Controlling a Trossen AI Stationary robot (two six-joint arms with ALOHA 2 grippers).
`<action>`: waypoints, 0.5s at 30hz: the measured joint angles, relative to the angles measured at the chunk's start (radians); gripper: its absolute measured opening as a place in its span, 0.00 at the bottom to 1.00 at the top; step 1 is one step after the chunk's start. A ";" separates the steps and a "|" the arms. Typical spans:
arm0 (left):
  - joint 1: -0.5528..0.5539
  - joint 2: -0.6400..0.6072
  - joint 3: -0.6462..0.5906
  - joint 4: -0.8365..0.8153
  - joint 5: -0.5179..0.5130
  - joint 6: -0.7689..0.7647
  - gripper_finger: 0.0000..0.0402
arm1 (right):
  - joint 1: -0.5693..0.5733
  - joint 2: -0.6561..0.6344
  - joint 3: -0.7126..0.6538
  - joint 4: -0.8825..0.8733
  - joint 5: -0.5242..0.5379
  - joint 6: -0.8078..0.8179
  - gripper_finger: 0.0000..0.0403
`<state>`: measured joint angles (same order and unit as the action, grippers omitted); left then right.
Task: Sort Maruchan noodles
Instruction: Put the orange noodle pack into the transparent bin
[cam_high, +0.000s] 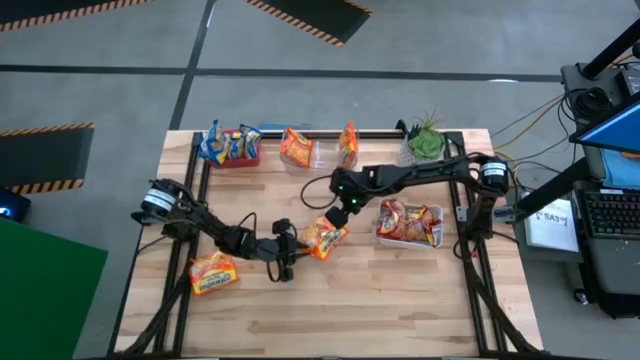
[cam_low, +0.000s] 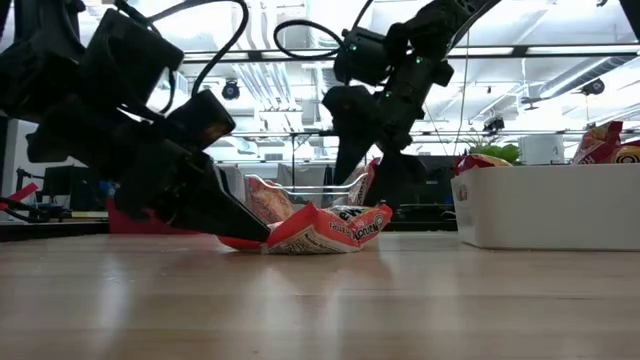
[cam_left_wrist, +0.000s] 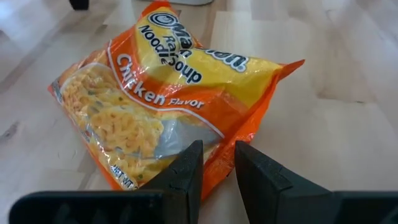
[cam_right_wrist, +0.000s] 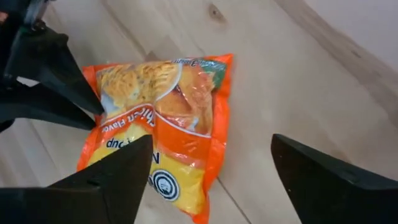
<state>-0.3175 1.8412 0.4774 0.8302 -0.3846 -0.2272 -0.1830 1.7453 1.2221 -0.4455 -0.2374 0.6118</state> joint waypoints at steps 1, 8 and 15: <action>0.001 0.002 0.000 0.002 -0.001 0.000 0.19 | 0.002 0.011 0.000 0.012 -0.002 0.000 0.79; 0.011 0.003 0.000 0.001 -0.001 -0.009 0.19 | 0.002 0.088 0.000 0.113 -0.093 0.001 0.82; 0.020 0.013 0.001 0.000 -0.002 -0.018 0.19 | 0.007 0.129 -0.001 0.217 -0.236 -0.011 0.82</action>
<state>-0.2972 1.8538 0.4782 0.8300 -0.3866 -0.2455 -0.1759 1.8740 1.2213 -0.2285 -0.4734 0.6003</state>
